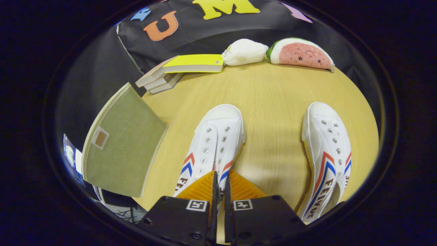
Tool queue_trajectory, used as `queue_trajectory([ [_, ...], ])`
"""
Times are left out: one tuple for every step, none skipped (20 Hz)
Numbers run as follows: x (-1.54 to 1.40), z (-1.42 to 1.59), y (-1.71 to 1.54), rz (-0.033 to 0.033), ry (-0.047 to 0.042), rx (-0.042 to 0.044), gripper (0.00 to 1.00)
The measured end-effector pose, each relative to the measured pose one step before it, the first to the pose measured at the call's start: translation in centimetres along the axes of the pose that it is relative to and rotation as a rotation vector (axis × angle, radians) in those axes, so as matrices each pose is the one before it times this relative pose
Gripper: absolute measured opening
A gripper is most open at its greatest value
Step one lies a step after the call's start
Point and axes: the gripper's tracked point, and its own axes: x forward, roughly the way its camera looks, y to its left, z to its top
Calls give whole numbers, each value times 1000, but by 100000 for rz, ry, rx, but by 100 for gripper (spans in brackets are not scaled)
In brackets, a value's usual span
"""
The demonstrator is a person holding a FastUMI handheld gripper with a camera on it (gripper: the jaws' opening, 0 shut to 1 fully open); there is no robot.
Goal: Open the storage box then place both shoes into the box .Put the left shoe in first, then the right shoe, with the right side of both shoes facing outward in a uniform manner.
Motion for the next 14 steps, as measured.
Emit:
queue_trajectory([
  [10,37,103,1954,-565,3159,8],
  [-17,46,-13,1276,-769,2048,7],
  [-49,-114,1,459,-488,1421,6],
  [-73,-77,166,594,-567,1019,6],
  [-64,-167,171,574,-317,1447,6],
  [-276,-129,340,779,-234,1342,6],
  [-346,-153,459,896,-248,1540,6],
  [-469,22,483,679,-664,1251,6],
  [-581,101,632,93,-1146,-110,6],
  [-760,136,556,-542,-1436,-729,6],
  [-896,319,872,-583,-1672,-828,6],
  [-1083,419,1130,-377,-1903,-710,6],
  [-1170,640,1245,-316,-2186,-474,6],
  [-1222,641,1427,-394,-2129,-478,6],
])
